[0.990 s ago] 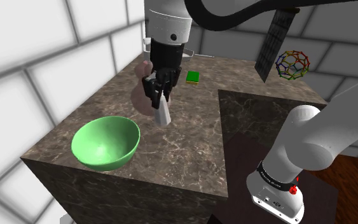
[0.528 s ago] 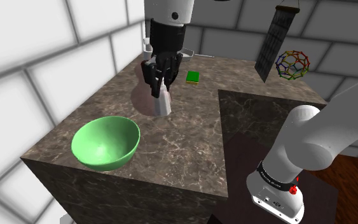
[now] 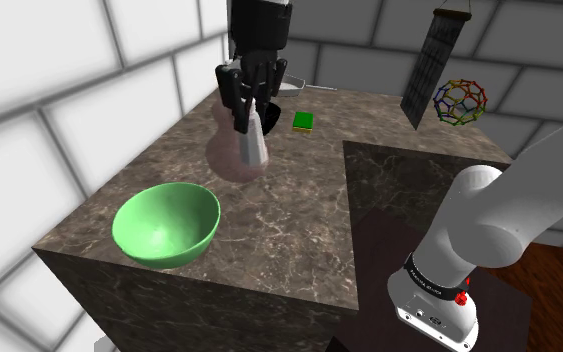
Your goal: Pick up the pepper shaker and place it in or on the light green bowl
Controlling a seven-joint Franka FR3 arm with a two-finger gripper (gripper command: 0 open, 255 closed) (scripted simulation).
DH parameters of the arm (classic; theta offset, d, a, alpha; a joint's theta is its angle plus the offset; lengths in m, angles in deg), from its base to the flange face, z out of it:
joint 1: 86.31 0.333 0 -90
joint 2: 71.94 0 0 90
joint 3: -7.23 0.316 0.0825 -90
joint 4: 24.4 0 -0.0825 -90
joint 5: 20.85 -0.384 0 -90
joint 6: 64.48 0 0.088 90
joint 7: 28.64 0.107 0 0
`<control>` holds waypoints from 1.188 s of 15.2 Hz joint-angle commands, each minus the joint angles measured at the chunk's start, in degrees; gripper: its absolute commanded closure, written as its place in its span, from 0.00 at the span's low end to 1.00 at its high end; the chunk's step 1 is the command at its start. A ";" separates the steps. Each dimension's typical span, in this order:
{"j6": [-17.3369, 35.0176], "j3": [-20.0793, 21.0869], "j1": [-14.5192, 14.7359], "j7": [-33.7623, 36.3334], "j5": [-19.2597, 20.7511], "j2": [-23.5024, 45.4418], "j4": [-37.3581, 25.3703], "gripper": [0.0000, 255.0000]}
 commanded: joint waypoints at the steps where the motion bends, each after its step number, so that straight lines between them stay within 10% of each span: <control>1: -0.38 1.85 -0.03 2.26 0.76 3.19 -3.65 1.00; 11: -5.26 13.36 3.98 18.69 13.25 28.00 -30.65 1.00; 18: 0.85 12.61 3.49 17.90 11.80 25.72 -22.72 1.00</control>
